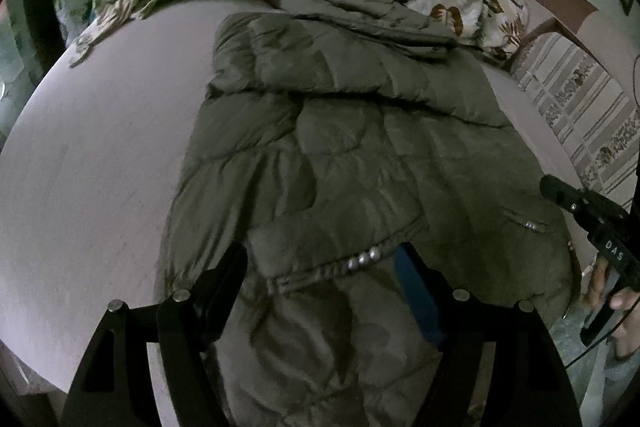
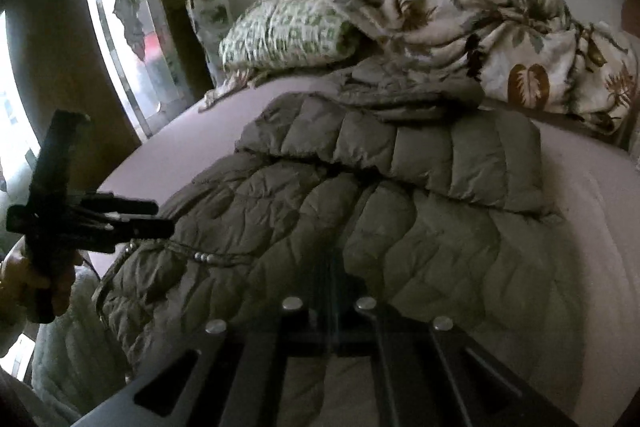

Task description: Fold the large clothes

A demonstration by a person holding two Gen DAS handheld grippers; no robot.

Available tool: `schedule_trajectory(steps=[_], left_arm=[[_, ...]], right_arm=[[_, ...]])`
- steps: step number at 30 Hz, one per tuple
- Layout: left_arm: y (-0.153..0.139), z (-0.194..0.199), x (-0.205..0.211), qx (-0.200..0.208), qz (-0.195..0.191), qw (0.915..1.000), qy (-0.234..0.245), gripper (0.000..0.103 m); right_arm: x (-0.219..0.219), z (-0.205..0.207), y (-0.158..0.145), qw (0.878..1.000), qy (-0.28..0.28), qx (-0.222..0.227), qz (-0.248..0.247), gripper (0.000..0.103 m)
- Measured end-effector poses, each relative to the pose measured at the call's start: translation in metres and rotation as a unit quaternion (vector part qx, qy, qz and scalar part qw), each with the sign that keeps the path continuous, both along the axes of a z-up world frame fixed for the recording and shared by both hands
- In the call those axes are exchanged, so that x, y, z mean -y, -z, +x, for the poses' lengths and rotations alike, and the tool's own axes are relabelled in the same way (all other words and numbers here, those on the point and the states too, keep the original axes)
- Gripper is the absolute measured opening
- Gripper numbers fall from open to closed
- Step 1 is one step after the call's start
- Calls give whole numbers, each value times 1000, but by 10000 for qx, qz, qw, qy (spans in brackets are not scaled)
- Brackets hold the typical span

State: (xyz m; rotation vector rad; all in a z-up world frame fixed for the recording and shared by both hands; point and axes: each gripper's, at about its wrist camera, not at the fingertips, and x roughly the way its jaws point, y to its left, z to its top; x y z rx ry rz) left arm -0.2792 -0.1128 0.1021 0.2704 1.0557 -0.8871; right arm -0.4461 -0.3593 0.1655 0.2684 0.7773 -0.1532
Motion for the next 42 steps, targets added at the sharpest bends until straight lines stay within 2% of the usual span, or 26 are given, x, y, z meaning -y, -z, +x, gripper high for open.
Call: schedule_trajectory(steps=[3, 5, 6, 8, 9, 11, 16, 20, 27, 33, 42], left_arm=[[1, -1, -8, -54, -6, 10000, -57, 76], [1, -4, -13, -41, 0, 10000, -72, 76], [1, -5, -16, -42, 4, 10000, -74, 76], [1, -9, -21, -37, -7, 10000, -84, 76], [1, -11, -24, -36, -9, 10000, -92, 76], [3, -14, -30, -50, 6, 9999, -116, 76], [9, -17, -48, -86, 82, 9997, -219, 76], [13, -16, -60, -96, 133, 9994, -313, 76], [18, -17, -86, -51, 276, 9987, -425, 76], [26, -12, -110, -216, 445, 9973, -544, 76], [45, -10, -117, -280, 684, 9954, -603, 77]], right_arm=[[3, -7, 1, 9996, -28, 43, 289, 2], [0, -12, 0, 9997, 1, -17, 250, 2], [0, -15, 1, 9998, 100, -101, 142, 2], [6, -24, 4, 9983, 380, -141, 421, 1], [6, -30, 4, 9980, 468, -108, 401, 1], [-8, -38, 1, 9991, 393, -139, -109, 0], [-16, -61, 0, 9989, 457, -71, -86, 1], [-26, -74, 0, 9976, 353, -272, -537, 2], [-21, -92, 11, 9964, 493, -625, -281, 2], [-9, -103, 19, 9926, 694, -992, -34, 2], [-10, -121, 15, 9929, 671, -968, -135, 2]])
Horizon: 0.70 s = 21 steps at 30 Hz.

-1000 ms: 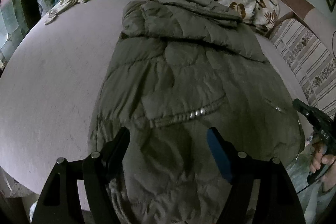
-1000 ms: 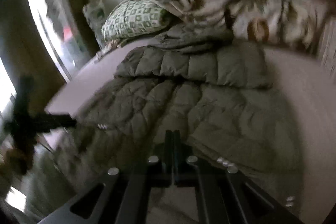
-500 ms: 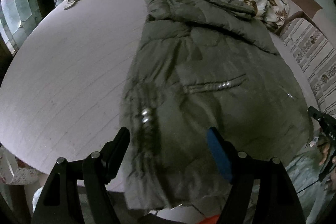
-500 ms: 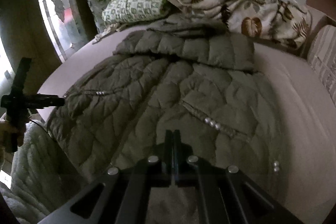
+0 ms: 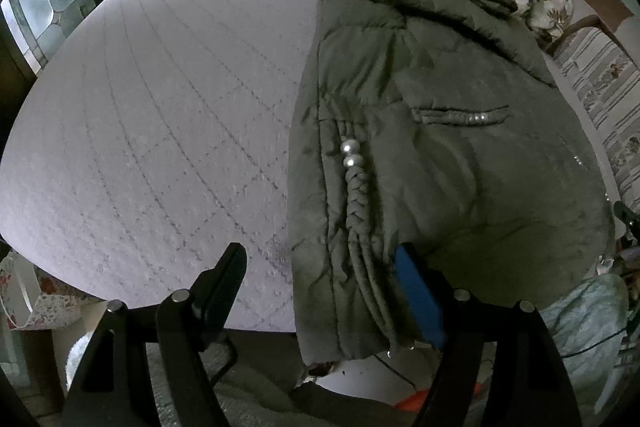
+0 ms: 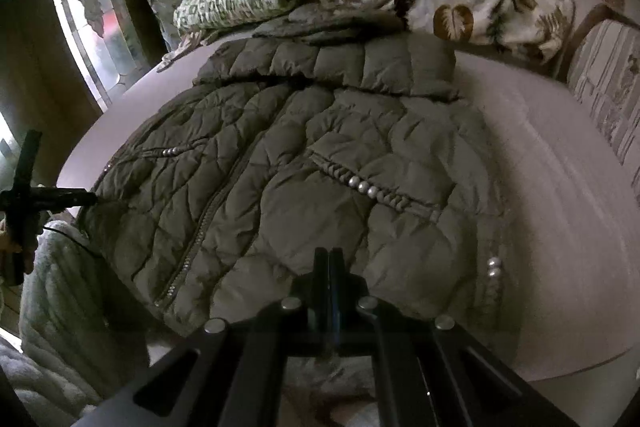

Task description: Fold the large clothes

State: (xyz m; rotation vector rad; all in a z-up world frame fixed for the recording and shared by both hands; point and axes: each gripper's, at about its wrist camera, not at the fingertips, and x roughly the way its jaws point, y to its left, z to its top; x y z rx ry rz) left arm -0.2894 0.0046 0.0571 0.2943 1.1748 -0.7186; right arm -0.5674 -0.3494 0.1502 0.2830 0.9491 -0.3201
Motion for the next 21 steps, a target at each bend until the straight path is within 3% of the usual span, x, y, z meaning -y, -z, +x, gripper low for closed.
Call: schedule_trajectory(steps=[2, 11, 16, 18, 19, 21], left_arm=[[2, 0, 2, 2, 23, 10000, -3, 78], [4, 5, 14, -25, 129, 9999, 88, 81], [8, 2, 27, -40, 204, 9996, 191, 82], [8, 1, 29, -12, 250, 9994, 230, 82], [9, 1, 32, -17, 266, 9994, 229, 82], [11, 3, 34, -69, 267, 9994, 224, 82]], right_arm=[[9, -4, 2, 9998, 99, -76, 153, 2], [34, -23, 5, 9981, 88, -585, -188, 3], [37, -25, 9, 9966, 265, -602, -487, 3], [43, -24, 12, 9989, 216, -414, 88, 3], [49, -22, 22, 9976, 293, -551, 314, 3], [62, -13, 62, 9848, 432, -1514, 727, 4]])
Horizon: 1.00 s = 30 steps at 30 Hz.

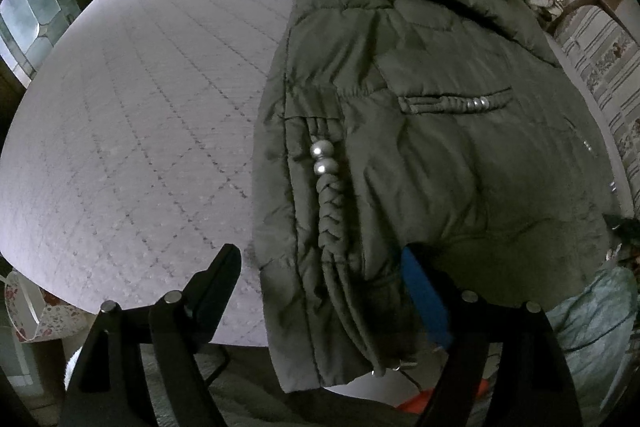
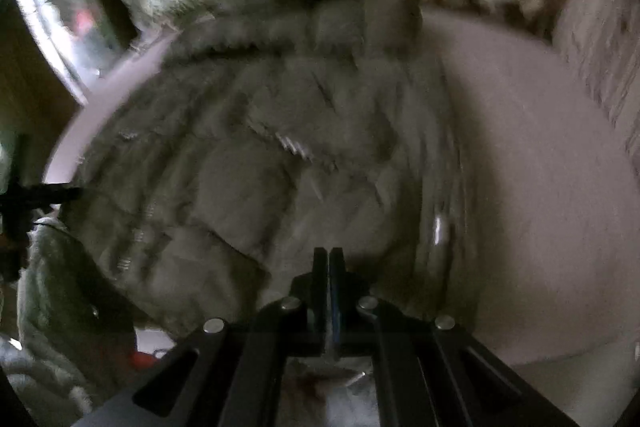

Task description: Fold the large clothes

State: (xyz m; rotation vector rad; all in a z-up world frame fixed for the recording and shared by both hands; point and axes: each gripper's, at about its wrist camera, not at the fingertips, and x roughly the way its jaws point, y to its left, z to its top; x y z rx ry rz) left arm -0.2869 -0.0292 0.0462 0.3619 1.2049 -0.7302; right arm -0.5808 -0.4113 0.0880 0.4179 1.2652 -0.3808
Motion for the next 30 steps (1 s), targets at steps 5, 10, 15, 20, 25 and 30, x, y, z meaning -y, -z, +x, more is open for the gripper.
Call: schedule_trajectory(steps=[5, 10, 15, 20, 25, 30], left_arm=[[1, 0, 3, -19, -42, 10000, -15, 83], [5, 2, 0, -108, -135, 9998, -94, 83], [4, 3, -3, -110, -114, 9999, -58, 83], [6, 5, -2, -121, -113, 9998, -66, 83], [5, 4, -4, -124, -133, 9998, -99, 83], [7, 3, -5, -140, -128, 9998, -82, 83]], right_arm=[[45, -4, 20, 9910, 582, 217, 1185, 3], [49, 0, 19, 9915, 365, 149, 1238, 3], [42, 11, 11, 9960, 142, 84, 874, 4], [38, 20, 7, 9970, 260, -123, 720, 4], [29, 25, 1, 9974, 425, 224, 541, 2], [30, 11, 2, 9913, 930, 740, 563, 0]])
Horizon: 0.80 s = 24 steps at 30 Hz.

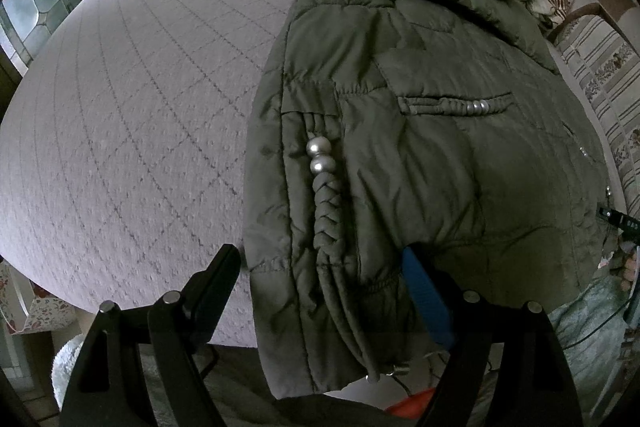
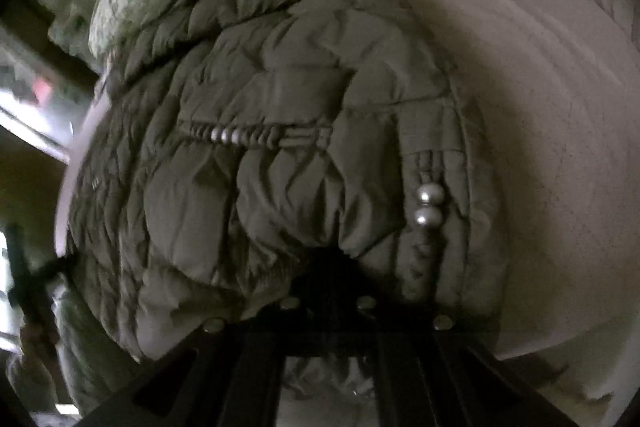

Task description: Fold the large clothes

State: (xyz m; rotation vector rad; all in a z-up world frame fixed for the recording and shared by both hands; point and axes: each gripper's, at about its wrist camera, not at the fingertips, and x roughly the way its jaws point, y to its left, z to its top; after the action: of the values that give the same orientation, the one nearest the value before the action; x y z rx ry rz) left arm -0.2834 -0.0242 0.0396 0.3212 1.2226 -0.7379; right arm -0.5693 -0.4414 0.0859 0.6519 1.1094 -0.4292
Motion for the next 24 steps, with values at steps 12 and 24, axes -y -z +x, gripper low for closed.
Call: schedule_trajectory(steps=[12, 24], left_arm=[[-1, -1, -3, -37, -17, 10000, -53, 83], [-5, -3, -8, -13, -67, 10000, -56, 83]], right_arm=[[-13, -5, -2, 9970, -717, -90, -275, 3], [-56, -20, -34, 9780, -1472, 615, -1344, 3]])
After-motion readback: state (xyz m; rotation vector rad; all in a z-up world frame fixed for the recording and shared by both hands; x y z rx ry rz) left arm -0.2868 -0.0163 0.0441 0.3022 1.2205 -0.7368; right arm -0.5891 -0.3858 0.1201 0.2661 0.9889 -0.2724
